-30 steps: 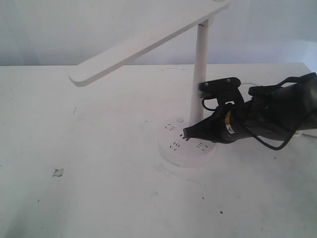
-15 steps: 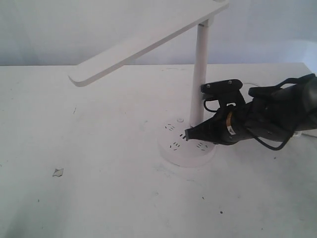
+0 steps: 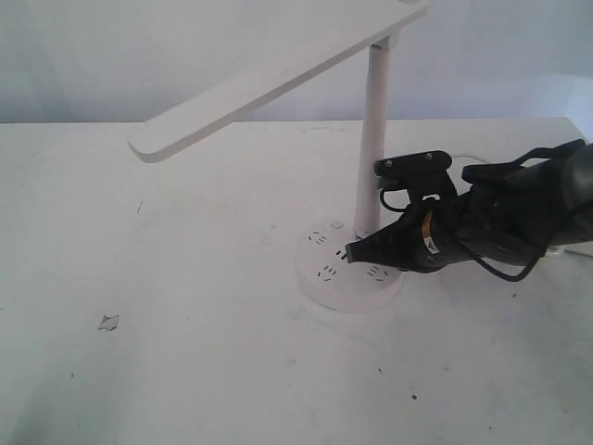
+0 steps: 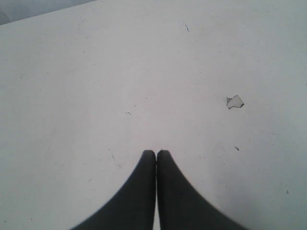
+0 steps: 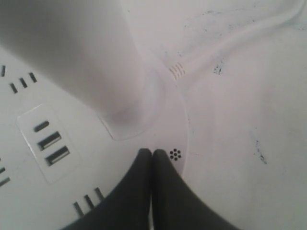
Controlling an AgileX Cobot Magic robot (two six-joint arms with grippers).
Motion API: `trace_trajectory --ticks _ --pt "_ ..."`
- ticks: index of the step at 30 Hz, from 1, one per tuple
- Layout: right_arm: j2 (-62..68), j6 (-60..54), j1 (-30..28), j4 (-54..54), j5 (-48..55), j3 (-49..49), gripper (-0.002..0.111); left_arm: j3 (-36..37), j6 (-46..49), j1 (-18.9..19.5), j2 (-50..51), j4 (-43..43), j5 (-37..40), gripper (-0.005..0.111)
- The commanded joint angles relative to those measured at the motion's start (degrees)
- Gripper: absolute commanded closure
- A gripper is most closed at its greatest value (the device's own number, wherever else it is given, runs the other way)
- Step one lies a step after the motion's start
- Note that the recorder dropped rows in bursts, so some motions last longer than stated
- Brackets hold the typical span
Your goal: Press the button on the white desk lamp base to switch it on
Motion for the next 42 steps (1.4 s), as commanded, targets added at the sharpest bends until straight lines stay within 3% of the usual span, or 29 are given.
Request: trace_trajectory --ticks 1,11,24,32,42 --pt "0.62 -0.52 -0.27 0.08 2.43 0.05 0.108 0.19 -0.14 -0.51 -0.22 -0.34 0.31 0.107" --pt "5.32 -2.33 -0.27 0.18 10.35 -1.36 0.108 0.19 -0.14 -0.51 -0.22 -0.34 0.31 0.107" --pt "6.88 -3.98 -0.27 -0.02 9.04 -1.23 0.108 0.19 -0.14 -0.51 -0.22 -0.34 0.31 0.107" --pt "0.88 -4.15 -0.27 -0.02 1.97 -1.23 0.108 0.19 -0.14 -0.51 -0.22 -0.34 0.31 0.107" --pt "-1.75 -4.37 -0.27 -0.02 5.82 -1.54 0.108 0.19 -0.14 -0.51 -0.22 -0.34 0.31 0.107"
